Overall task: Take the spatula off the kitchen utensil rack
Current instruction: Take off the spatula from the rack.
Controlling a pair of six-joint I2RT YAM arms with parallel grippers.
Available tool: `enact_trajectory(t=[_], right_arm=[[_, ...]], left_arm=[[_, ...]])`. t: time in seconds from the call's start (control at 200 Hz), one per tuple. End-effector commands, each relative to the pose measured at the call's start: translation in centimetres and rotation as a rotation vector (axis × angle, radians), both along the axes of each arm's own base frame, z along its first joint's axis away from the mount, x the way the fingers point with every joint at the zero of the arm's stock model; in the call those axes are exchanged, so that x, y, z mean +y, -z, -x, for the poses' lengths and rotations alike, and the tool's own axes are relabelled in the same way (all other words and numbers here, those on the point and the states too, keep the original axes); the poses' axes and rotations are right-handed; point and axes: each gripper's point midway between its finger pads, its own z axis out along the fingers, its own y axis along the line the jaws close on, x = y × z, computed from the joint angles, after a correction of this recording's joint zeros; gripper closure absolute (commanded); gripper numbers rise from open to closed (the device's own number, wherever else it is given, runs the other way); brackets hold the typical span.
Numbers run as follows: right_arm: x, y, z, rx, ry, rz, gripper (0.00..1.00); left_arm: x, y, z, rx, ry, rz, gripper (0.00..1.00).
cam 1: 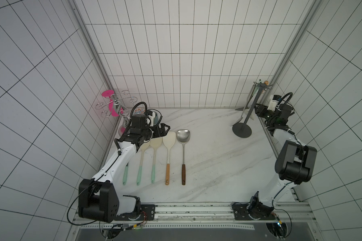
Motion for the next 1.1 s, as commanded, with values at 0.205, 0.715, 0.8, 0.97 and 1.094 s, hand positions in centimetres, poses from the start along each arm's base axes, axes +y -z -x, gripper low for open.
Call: enact_trajectory(t=[0.205, 0.715, 0.8, 0.97, 1.094], right_arm=[[2.1, -3.6, -0.1, -0.167, -0.129, 0.044, 0.52], [4.4, -1.3, 1.1, -0.117, -0.127, 0.154, 0.54], [4.3, -1.1, 1.1, -0.11, -0.108, 0.165, 0.55], [3.7, -1.3, 0.7, -0.104, -0.071, 0.177, 0.69], [3.8, -1.6, 1.1, -0.105, -0.067, 0.19, 0.81]], left_arm=[[0.1, 0.4, -0.3, -0.002, 0.004, 0.004, 0.03], [0.0, 0.5, -0.3, 0.001, 0.006, 0.007, 0.03], [0.0, 0.6, -0.3, 0.004, 0.007, 0.008, 0.03], [0.0, 0.6, -0.3, 0.003, 0.008, 0.007, 0.03], [0.0, 0.6, -0.4, 0.003, 0.006, 0.007, 0.03]])
